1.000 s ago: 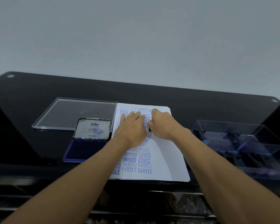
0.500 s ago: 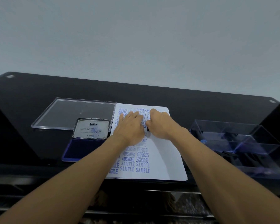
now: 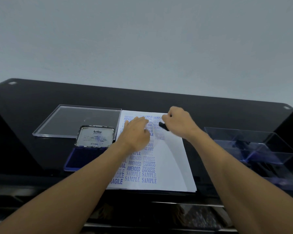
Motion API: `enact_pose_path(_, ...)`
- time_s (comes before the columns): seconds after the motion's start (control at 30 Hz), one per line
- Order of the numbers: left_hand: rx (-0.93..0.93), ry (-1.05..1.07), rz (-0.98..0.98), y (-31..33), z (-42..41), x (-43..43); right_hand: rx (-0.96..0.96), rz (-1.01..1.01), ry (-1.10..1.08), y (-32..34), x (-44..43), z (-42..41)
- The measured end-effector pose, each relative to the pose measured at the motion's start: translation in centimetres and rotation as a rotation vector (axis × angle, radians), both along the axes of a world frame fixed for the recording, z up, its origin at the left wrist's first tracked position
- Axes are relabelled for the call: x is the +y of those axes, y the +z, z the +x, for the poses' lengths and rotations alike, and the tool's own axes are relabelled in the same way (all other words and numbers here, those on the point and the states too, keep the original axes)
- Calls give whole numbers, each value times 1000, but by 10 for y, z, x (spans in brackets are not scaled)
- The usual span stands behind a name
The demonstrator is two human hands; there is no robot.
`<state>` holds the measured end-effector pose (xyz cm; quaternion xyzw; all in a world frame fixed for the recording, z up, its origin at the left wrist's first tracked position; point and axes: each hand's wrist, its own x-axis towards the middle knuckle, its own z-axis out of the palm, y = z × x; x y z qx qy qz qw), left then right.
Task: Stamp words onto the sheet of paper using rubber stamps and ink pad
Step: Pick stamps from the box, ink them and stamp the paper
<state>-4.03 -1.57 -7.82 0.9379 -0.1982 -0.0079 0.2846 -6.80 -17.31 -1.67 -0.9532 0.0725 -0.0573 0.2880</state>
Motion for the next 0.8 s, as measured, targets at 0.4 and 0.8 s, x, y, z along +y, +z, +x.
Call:
enact_pose_path(0.4, -20, 144, -319, 44, 4, 14, -133, 258, -96, 31, -35, -12)
enact_pose_path(0.8, -9, 197, -404, 59, -5, 26, -129, 260, -42, 33, -39, -26)
